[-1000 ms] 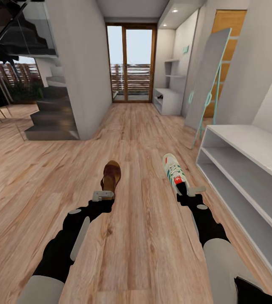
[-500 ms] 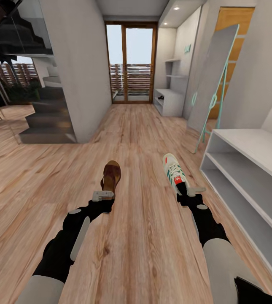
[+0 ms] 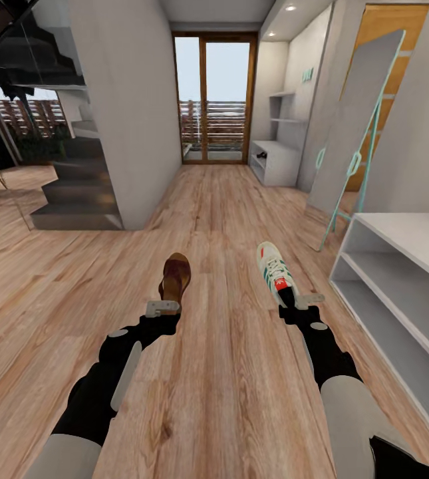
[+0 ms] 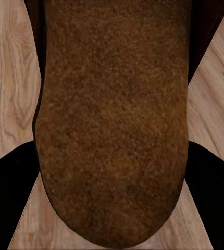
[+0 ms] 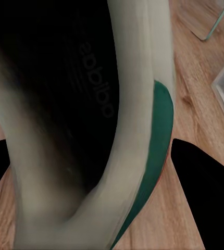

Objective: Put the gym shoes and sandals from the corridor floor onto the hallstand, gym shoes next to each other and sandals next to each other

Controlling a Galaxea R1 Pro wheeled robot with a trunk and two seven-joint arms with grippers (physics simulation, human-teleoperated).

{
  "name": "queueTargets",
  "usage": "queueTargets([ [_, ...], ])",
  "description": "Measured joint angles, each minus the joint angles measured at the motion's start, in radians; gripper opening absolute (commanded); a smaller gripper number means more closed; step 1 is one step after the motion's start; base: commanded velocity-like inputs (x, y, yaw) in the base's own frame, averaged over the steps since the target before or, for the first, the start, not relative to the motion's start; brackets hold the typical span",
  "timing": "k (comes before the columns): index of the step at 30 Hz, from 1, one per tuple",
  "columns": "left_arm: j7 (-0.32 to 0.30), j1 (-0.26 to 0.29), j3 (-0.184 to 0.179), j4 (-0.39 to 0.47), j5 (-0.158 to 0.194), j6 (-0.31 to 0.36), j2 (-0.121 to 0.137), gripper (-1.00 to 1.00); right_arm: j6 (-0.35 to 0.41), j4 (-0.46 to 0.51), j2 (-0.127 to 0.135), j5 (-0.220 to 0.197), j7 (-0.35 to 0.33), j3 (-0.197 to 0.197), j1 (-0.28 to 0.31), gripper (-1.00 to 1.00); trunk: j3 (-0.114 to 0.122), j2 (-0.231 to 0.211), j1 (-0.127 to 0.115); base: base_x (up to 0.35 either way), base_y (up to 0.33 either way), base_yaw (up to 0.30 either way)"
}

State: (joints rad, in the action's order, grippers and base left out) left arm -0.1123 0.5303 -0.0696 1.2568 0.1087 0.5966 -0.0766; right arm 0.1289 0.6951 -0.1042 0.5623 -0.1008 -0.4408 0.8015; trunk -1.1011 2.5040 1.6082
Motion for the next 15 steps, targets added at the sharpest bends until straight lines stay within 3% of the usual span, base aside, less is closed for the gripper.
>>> queueTargets([
  [15, 0.000, 0.000, 0.000, 0.000, 0.000, 0.000, 0.000, -1.00, 0.000, 0.000, 0.000, 0.000, 0.000, 0.001, 0.000, -1.00, 0.000, 0.000, 0.000, 0.346, 0.000, 0.000],
])
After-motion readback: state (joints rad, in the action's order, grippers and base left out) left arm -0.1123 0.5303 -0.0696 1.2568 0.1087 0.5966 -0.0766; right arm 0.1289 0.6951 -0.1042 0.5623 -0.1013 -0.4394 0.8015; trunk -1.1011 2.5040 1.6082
